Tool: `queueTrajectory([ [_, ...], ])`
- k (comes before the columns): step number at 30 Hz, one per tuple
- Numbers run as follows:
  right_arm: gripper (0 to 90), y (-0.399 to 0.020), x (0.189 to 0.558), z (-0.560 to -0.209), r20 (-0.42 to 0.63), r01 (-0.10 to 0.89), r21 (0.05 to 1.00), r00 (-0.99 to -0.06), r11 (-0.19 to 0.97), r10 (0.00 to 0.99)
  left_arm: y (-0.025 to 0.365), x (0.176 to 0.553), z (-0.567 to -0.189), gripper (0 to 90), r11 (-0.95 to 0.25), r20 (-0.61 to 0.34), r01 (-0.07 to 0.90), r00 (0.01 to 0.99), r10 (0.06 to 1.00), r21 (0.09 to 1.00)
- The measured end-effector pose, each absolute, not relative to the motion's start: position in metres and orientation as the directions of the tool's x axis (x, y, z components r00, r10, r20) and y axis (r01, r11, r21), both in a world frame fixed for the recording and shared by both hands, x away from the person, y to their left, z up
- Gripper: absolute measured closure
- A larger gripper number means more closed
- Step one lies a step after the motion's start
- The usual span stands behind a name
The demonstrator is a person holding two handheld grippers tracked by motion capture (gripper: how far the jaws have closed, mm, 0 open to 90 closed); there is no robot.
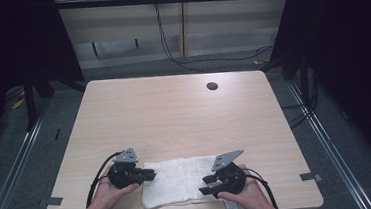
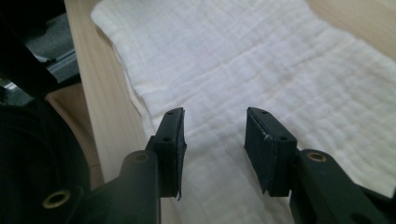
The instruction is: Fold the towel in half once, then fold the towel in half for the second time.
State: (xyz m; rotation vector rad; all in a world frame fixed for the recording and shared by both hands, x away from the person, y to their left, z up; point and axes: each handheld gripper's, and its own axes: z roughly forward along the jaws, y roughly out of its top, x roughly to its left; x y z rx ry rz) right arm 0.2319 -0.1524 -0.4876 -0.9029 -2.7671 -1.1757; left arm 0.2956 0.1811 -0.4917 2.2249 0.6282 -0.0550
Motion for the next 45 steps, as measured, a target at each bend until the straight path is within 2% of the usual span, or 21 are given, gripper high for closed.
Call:
queueTrajectory([
  [3,57.0,-0.15,0.229,-0.492,0.188,0.493,0.647,-0.842,0.581,0.506,0.179,0.295,-0.493,68.2,-0.551,-0.224,0.459,0.869,0.44,0.697],
  [7,58.3,-0.15,0.224,-0.494,0.157,0.475,0.668,-0.843,0.574,0.515,0.178,0.298,-0.497,64.9,-0.551,-0.234,0.478,0.859,0.455,0.684],
  [10,69.1,-0.148,0.221,-0.494,0.09,0.439,0.67,-0.848,0.598,0.522,0.175,0.298,-0.497,65.2,-0.553,-0.224,0.47,0.862,0.455,0.688],
  [14,82.3,-0.152,0.222,-0.495,0.099,0.451,0.672,-0.841,0.588,0.532,0.171,0.298,-0.498,66.1,-0.555,-0.227,0.468,0.865,0.448,0.688],
  [18,86.1,-0.158,0.222,-0.495,0.125,0.478,0.665,-0.829,0.574,0.546,0.166,0.298,-0.498,67.7,-0.553,-0.232,0.473,0.863,0.45,0.686],
  [22,85.0,-0.165,0.223,-0.495,0.138,0.488,0.663,-0.825,0.568,0.548,0.164,0.297,-0.498,65.9,-0.545,-0.243,0.478,0.86,0.448,0.689],
  [28,70.1,-0.169,0.223,-0.492,0.193,0.514,0.667,-0.819,0.54,0.54,0.168,0.3,-0.492,59.9,-0.517,-0.264,0.492,0.851,0.453,0.701],
  [39,65.2,-0.141,0.227,-0.473,0.218,0.481,0.705,-0.846,0.521,0.486,0.171,0.326,-0.472,53.8,-0.514,-0.247,0.485,0.851,0.463,0.708],
  [45,63.2,-0.113,0.234,-0.466,0.227,0.452,0.708,-0.873,0.543,0.431,0.172,0.335,-0.478,53.1,-0.51,-0.236,0.489,0.844,0.482,0.708],
])
